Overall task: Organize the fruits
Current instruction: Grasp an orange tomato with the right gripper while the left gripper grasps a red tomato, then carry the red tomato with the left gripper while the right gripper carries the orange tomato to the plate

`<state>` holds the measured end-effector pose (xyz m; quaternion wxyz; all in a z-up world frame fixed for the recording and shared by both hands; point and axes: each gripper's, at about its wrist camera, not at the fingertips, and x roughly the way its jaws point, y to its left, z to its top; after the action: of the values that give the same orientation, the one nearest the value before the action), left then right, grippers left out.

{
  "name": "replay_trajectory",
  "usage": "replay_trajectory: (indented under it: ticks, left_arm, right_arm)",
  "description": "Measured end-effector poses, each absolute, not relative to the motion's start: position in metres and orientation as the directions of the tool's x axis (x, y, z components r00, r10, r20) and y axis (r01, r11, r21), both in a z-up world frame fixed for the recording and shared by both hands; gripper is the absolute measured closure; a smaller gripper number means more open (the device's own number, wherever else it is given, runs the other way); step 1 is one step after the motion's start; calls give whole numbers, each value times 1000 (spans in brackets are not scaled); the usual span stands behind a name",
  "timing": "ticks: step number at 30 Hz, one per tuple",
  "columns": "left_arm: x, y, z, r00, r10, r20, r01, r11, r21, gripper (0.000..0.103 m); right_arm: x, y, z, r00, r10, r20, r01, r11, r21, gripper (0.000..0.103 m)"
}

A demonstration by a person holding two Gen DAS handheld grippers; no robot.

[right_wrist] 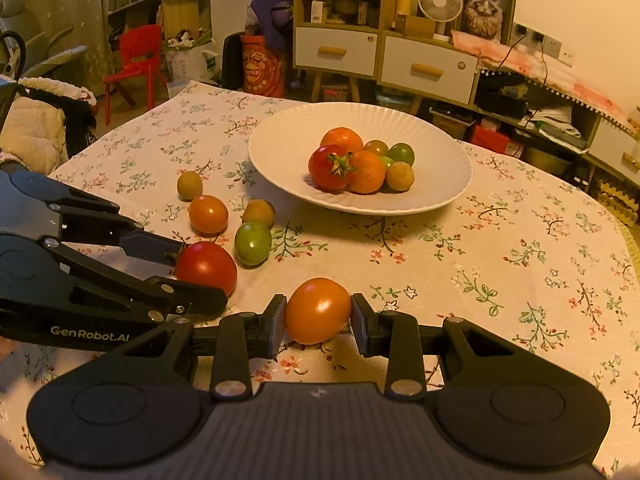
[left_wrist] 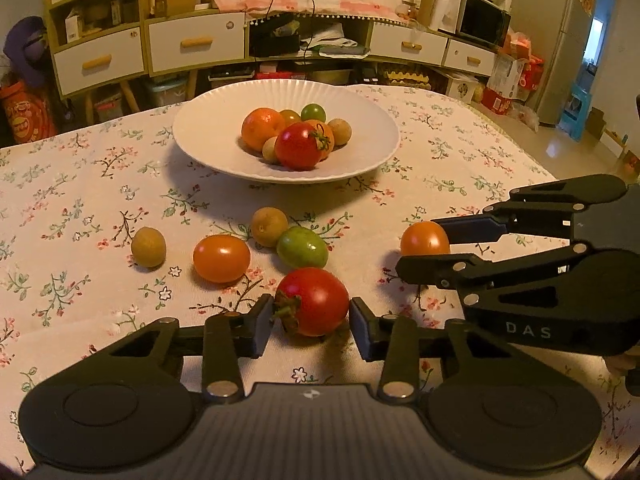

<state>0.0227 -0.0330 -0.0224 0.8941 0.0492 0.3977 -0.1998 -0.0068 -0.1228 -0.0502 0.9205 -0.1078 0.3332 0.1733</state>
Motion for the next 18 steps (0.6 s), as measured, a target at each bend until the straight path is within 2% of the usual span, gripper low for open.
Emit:
replay_trajectory:
  ticks: [18]
  left_arm:
    - [37, -31, 5, 663, -324, -675, 357, 929, -95, 61]
  right_arm:
    - [10, -130, -28, 767, 242, -594, -365, 926, -95, 72]
